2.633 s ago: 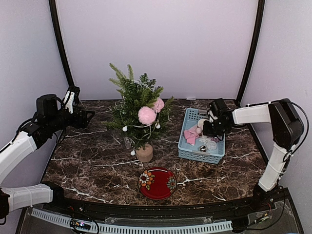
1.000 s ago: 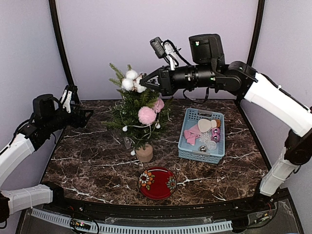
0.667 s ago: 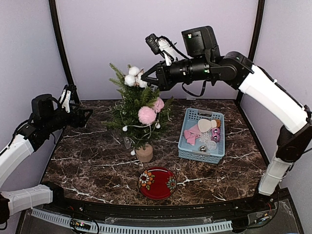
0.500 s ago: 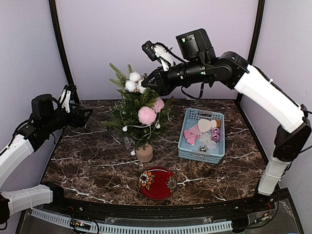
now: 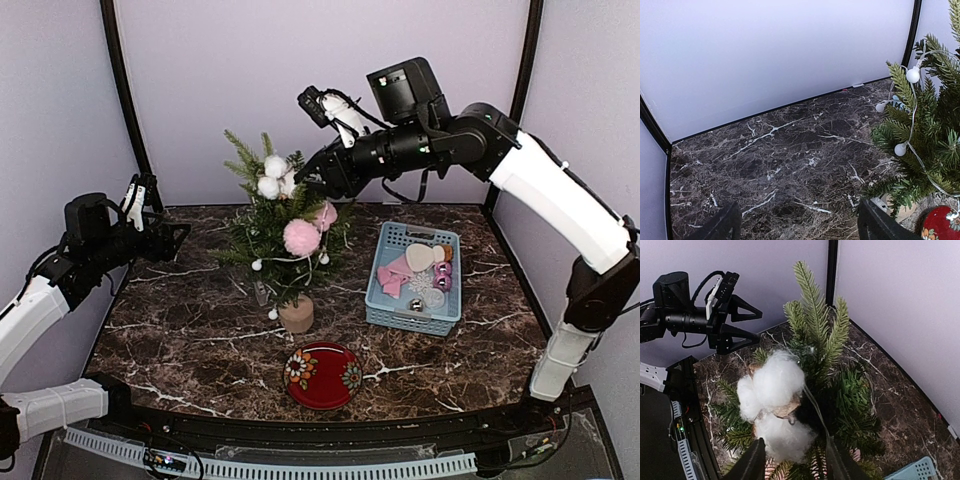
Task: Decorate the small christmas tree
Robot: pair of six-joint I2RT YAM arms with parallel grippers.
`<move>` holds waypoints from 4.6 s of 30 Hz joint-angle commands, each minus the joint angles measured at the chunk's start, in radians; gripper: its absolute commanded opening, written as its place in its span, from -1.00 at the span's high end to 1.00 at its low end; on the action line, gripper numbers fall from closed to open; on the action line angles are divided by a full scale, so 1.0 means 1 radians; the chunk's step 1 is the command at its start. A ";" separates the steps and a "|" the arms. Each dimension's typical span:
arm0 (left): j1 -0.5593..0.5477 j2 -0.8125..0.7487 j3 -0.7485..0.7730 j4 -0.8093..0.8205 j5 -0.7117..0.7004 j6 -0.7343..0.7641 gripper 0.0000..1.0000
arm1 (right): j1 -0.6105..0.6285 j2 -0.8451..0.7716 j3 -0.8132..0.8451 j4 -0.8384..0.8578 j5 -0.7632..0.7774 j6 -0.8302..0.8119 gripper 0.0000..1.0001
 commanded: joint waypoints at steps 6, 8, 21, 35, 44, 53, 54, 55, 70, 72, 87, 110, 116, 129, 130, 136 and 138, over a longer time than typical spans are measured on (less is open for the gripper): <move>0.003 -0.018 -0.010 0.017 0.003 -0.001 -0.64 | 0.007 -0.122 -0.057 0.111 0.122 0.033 -0.23; 0.003 -0.022 -0.011 0.017 -0.001 -0.002 -0.64 | 0.006 -0.167 -0.113 0.140 0.177 0.054 -0.33; 0.003 0.000 -0.015 0.023 -0.021 -0.001 -0.64 | -0.325 -0.444 -0.668 0.297 0.205 0.381 -0.42; 0.003 0.020 -0.015 0.025 -0.030 0.004 -0.64 | -0.579 -0.208 -0.927 0.437 0.252 0.453 -0.18; 0.003 0.030 -0.012 0.024 -0.033 0.008 -0.64 | -0.607 0.015 -0.839 0.429 0.254 0.379 -0.10; 0.003 0.047 -0.006 0.023 -0.028 0.007 -0.64 | -0.580 0.147 -0.813 0.443 0.052 0.379 -0.09; 0.003 0.048 -0.006 0.023 -0.026 0.007 -0.64 | -0.576 0.158 -0.809 0.442 0.041 0.383 -0.08; 0.003 0.049 -0.006 0.023 -0.026 0.006 -0.64 | -0.573 0.168 -0.803 0.437 0.033 0.385 -0.07; 0.003 0.049 -0.005 0.020 -0.038 0.011 -0.64 | -0.506 0.197 -0.813 0.357 0.060 0.479 0.08; 0.003 0.049 -0.005 0.019 -0.038 0.012 -0.64 | -0.504 0.203 -0.817 0.344 0.067 0.491 0.13; 0.003 0.044 -0.008 0.020 -0.044 0.012 -0.64 | -0.484 0.179 -0.844 0.363 0.172 0.503 0.96; 0.003 -0.011 -0.009 0.025 0.000 0.000 -0.64 | -0.391 -0.603 -0.912 0.484 -0.049 0.307 1.00; 0.003 -0.003 0.105 -0.049 0.095 -0.282 -0.60 | -0.177 -0.658 -0.815 0.478 0.008 0.230 1.00; -0.335 0.091 0.539 -0.252 0.303 -0.617 -0.45 | 0.268 -0.407 -0.459 0.420 0.414 -0.081 1.00; -0.358 0.102 0.544 -0.242 0.314 -0.629 -0.45 | 0.285 -0.376 -0.434 0.418 0.459 -0.100 1.00; -0.568 0.141 0.542 -0.107 0.319 -0.709 -0.60 | 0.366 -0.219 -0.323 0.437 0.692 -0.192 1.00; -0.604 0.152 0.531 -0.060 0.322 -0.726 -0.68 | 0.389 -0.175 -0.293 0.441 0.743 -0.216 1.00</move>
